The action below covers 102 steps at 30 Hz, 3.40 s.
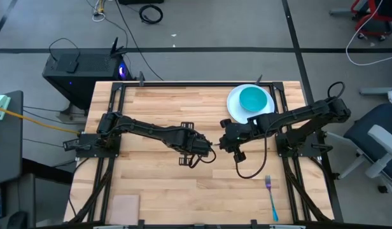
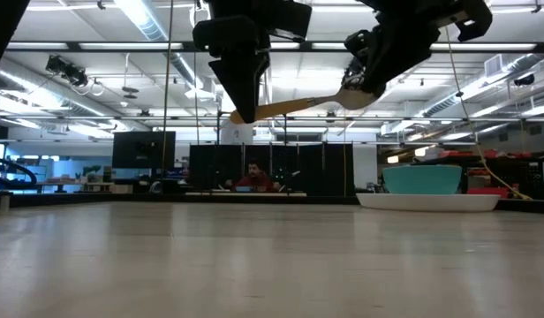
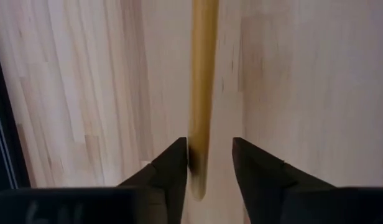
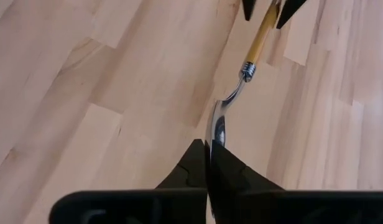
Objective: Set table place
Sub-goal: Put the yellow spoon into the green bowl
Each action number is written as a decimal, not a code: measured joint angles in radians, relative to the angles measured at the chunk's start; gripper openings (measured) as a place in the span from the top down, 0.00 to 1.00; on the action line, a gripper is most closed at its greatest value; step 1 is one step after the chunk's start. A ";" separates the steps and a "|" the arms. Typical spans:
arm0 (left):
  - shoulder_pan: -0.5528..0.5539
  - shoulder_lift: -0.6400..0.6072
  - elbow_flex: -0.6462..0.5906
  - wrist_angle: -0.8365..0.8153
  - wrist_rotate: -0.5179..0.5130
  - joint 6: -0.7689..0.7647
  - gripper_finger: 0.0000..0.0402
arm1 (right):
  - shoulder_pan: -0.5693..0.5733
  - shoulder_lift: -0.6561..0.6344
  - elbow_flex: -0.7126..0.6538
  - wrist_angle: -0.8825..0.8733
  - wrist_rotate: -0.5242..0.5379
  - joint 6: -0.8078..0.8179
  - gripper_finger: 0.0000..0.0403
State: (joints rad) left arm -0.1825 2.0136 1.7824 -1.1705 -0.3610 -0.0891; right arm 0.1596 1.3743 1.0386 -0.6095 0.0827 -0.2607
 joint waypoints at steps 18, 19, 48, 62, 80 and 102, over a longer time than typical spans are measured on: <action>-0.001 -0.102 0.002 -0.046 -0.062 0.015 0.64 | -0.013 -0.044 0.000 -0.110 0.194 0.016 1.00; -0.001 -0.112 0.002 -0.041 -0.066 0.004 0.64 | -0.020 -0.061 0.000 -0.117 0.208 0.021 1.00; -0.004 -0.174 0.001 -0.003 -0.084 -0.020 0.65 | -0.488 -0.220 -0.188 -0.287 0.876 0.453 1.00; -0.004 -0.174 0.000 0.016 -0.084 -0.020 0.66 | -0.606 -0.220 -0.352 -0.077 0.726 0.417 1.00; -0.004 -0.172 0.000 0.015 -0.084 -0.022 0.66 | -0.611 -0.220 -0.452 0.037 0.659 0.420 1.00; -0.004 -0.172 0.000 0.015 -0.084 -0.024 0.67 | -0.611 -0.220 -0.478 0.059 0.570 0.426 1.00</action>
State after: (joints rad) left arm -0.1864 1.8412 1.7824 -1.1557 -0.4450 -0.1127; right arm -0.4515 1.1538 0.5610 -0.5505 0.6528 0.1655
